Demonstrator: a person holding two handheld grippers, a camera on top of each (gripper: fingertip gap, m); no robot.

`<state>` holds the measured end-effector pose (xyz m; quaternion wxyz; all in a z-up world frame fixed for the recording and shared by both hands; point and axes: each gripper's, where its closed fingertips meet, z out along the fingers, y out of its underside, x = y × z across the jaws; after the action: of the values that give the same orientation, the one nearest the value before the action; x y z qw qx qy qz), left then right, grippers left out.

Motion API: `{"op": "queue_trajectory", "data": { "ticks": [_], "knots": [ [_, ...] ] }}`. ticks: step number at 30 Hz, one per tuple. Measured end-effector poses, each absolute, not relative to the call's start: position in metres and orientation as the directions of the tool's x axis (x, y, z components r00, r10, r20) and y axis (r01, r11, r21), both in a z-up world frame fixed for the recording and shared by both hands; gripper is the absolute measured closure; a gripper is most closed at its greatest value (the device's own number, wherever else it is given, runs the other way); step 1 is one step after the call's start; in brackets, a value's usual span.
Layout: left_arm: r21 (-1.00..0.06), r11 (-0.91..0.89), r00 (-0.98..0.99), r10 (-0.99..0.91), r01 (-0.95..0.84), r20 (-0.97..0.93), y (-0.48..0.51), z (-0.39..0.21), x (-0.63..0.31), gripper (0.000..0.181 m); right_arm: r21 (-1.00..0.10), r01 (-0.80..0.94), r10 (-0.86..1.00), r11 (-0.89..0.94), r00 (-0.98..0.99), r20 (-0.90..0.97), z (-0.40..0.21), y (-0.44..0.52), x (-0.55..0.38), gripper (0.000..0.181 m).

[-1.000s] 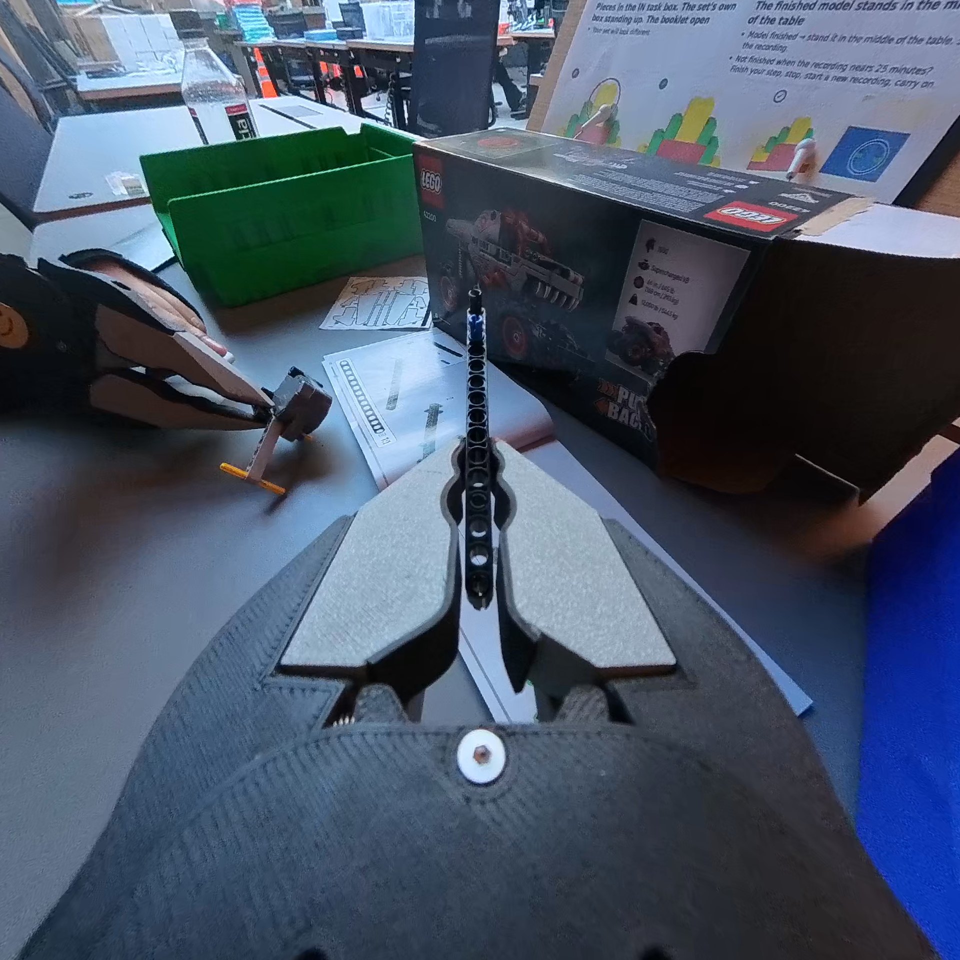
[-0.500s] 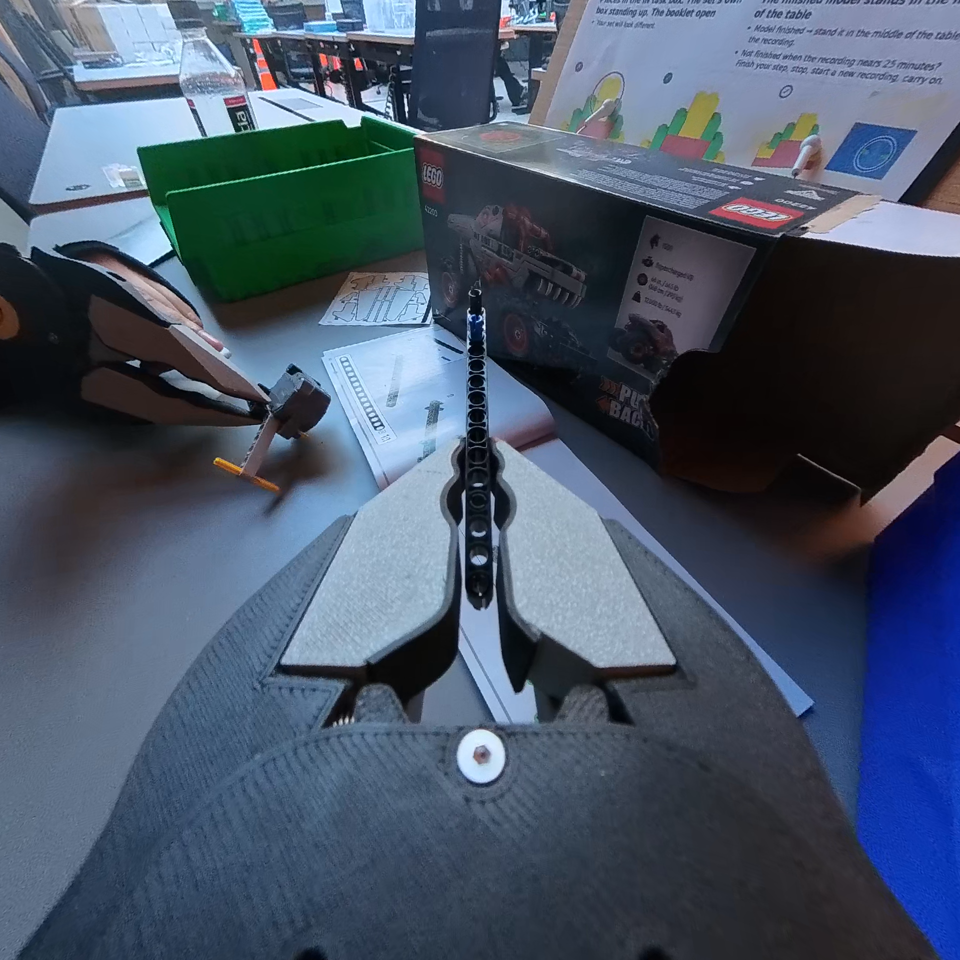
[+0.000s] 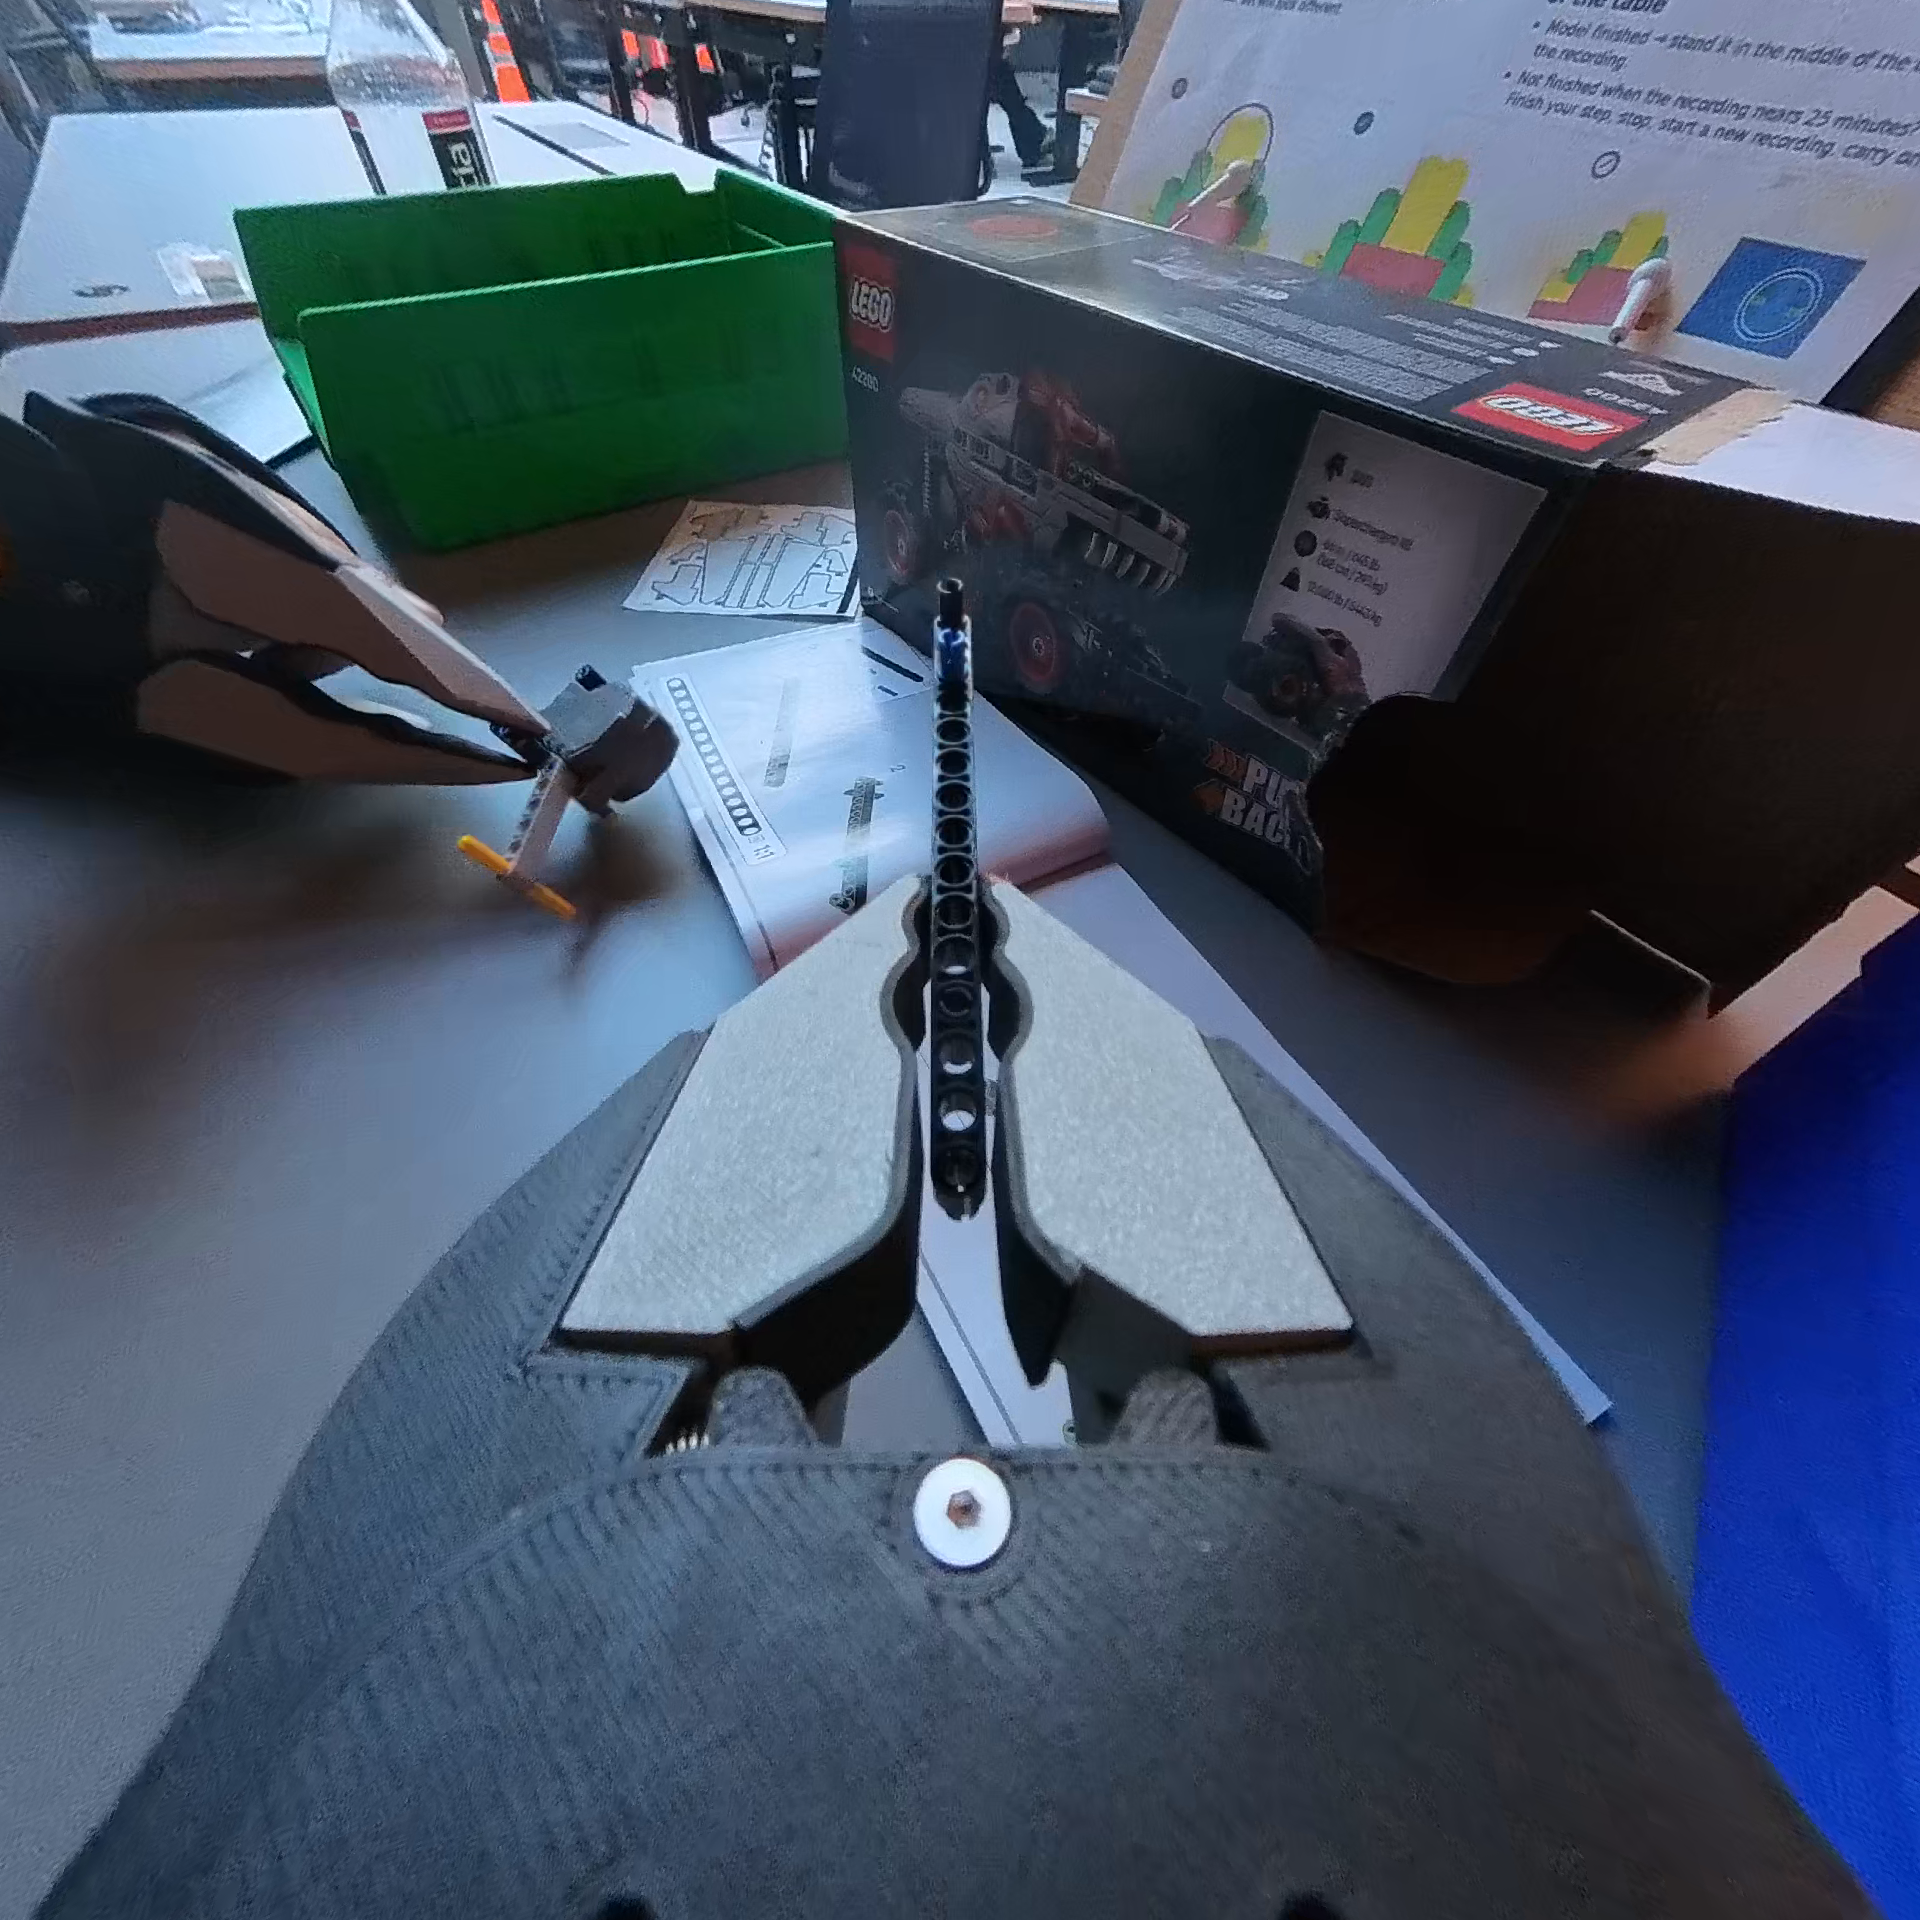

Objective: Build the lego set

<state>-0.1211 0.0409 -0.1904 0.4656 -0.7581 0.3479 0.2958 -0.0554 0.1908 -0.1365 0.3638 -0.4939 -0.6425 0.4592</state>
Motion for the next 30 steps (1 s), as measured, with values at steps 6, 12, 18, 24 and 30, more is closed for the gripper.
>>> {"op": "queue_trajectory", "data": {
  "ticks": [6, 12, 18, 24, 30],
  "knots": [
    [-0.503, -0.353, 0.598, -0.253, -0.789, -0.76, 0.0409, -0.1938, -0.125, 0.172, -0.945, 0.31, 0.968, 0.099, -0.251, 0.019, -0.1395, 0.1896, -0.0562, 0.177],
    [-0.504, -0.358, 0.603, -0.262, -0.786, -0.754, 0.0406, -0.1955, -0.1233, 0.173, -0.944, 0.313, 0.967, 0.105, -0.252, 0.024, -0.1405, 0.1891, -0.0565, 0.177],
    [-0.505, -0.359, 0.604, -0.261, -0.785, -0.753, 0.0405, -0.1951, -0.123, 0.173, -0.943, 0.316, 0.967, 0.107, -0.253, 0.025, -0.1414, 0.1888, -0.0567, 0.177],
    [-0.507, -0.363, 0.608, -0.26, -0.782, -0.75, 0.0405, -0.1953, -0.1232, 0.173, -0.942, 0.319, 0.967, 0.109, -0.254, 0.026, -0.1422, 0.1885, -0.0569, 0.177],
    [-0.558, -0.364, 0.658, -0.271, -0.746, -0.703, 0.0401, -0.1949, -0.118, 0.173, -0.939, 0.324, 0.967, 0.117, -0.253, 0.033, -0.1436, 0.1883, -0.0573, 0.177]
  ]
}}
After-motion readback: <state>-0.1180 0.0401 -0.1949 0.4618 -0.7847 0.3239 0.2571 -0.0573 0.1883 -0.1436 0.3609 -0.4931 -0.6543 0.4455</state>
